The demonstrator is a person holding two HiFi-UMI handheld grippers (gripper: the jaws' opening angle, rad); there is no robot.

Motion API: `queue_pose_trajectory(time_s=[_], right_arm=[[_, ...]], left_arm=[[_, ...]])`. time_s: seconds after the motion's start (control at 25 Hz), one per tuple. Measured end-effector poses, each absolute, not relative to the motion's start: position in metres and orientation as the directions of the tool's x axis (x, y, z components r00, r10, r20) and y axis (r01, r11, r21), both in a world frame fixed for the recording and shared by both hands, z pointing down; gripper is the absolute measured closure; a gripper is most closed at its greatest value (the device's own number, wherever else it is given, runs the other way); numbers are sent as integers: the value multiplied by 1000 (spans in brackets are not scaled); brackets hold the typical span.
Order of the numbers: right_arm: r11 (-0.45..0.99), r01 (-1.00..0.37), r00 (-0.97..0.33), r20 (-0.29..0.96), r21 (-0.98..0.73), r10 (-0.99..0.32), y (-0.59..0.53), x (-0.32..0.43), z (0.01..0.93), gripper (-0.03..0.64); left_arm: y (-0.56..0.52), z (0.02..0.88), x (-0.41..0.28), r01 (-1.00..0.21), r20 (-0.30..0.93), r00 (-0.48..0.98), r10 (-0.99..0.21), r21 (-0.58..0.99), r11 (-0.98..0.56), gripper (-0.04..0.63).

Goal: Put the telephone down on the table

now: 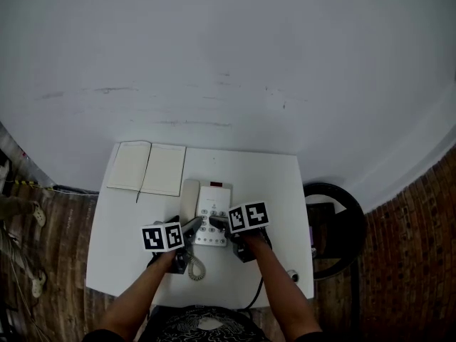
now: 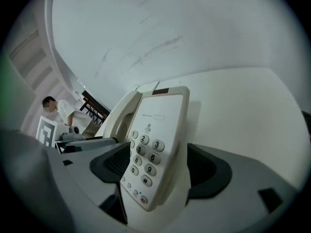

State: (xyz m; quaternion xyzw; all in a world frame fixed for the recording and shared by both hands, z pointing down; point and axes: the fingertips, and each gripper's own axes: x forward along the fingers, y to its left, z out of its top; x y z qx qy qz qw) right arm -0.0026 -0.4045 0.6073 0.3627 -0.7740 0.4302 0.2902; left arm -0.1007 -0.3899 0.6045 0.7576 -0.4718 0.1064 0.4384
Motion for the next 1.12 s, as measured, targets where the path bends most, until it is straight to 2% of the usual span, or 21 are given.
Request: queue_pose_trajectory(time_s=[0.4, 0.76, 0.88, 1.12], right_arm=[[348, -823, -561, 736, -448, -380, -406, 16, 587, 279], [432, -806, -588, 628, -404, -510, -411, 23, 517, 290], [464, -808, -585, 582, -363, -565, -408, 27, 489, 390], [527, -781, -624, 456, -336, -635, -392, 30, 440, 442]], left_arm=[[-394, 587, -105, -829, 561, 506, -655, 527, -189, 255], [-401, 508, -107, -867, 477, 470, -743, 409, -285, 273], [-398, 471, -106, -885, 422, 447, -789, 337, -321, 343], [-381, 412, -101, -911, 310, 407, -859, 207, -357, 482]])
